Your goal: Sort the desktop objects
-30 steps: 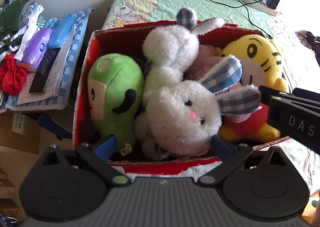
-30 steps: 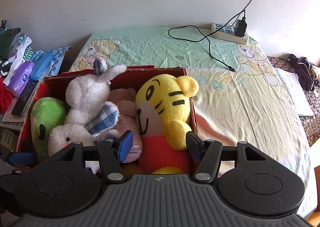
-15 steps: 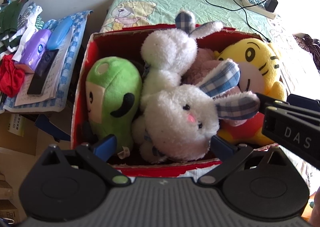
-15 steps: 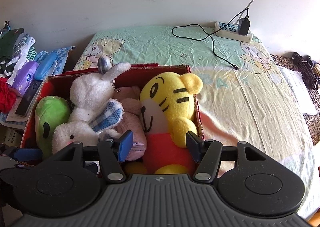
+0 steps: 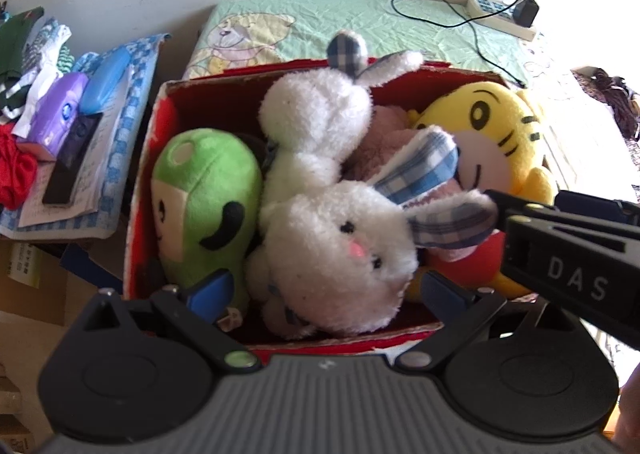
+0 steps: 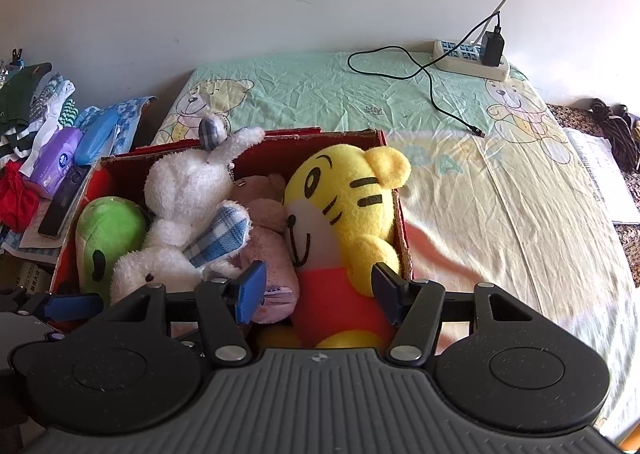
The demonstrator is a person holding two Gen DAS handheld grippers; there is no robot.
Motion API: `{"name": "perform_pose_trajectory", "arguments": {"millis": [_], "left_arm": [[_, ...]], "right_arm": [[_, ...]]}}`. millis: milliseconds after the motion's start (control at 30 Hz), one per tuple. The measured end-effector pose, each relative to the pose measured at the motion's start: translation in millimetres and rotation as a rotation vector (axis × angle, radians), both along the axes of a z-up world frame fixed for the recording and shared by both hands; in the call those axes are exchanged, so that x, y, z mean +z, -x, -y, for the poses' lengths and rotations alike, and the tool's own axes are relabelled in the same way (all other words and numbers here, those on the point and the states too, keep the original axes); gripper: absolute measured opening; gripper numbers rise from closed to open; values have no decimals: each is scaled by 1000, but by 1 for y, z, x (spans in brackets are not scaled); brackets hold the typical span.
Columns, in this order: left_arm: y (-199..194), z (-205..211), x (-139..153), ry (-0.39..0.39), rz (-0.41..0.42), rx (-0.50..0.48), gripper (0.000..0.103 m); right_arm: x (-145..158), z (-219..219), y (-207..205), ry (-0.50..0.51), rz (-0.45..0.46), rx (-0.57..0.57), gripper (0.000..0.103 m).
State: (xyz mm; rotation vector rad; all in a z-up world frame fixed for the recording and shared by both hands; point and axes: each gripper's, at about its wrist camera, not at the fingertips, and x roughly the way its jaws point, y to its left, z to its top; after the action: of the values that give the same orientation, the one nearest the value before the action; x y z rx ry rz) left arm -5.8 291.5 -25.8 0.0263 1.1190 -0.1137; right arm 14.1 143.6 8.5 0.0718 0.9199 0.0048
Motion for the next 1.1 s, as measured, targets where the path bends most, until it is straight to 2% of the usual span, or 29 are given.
{"name": "perform_pose_trajectory", "arguments": {"millis": [267,467,567,733,1000,1100], "left_arm": [[2,0,1,7,35,1,101],[1,-6,3,36,58,42,101],[1,-5,2,4,69,52,101],[-2,-6,2,6,58,52,101],[0,3,3,-69,29,22,101],[-1,0,4,-61,15,35,101]], "right_arm": [[1,5,1,1,11,-16,61],[1,6,0,-1,12,-20,61],[1,6,0,-1,17,-24,61],[3,7,-1,-1,23,-32,61],[4,8,-1,2,24,-34,61],[4,9,-1,-7,21,-37,61]]}}
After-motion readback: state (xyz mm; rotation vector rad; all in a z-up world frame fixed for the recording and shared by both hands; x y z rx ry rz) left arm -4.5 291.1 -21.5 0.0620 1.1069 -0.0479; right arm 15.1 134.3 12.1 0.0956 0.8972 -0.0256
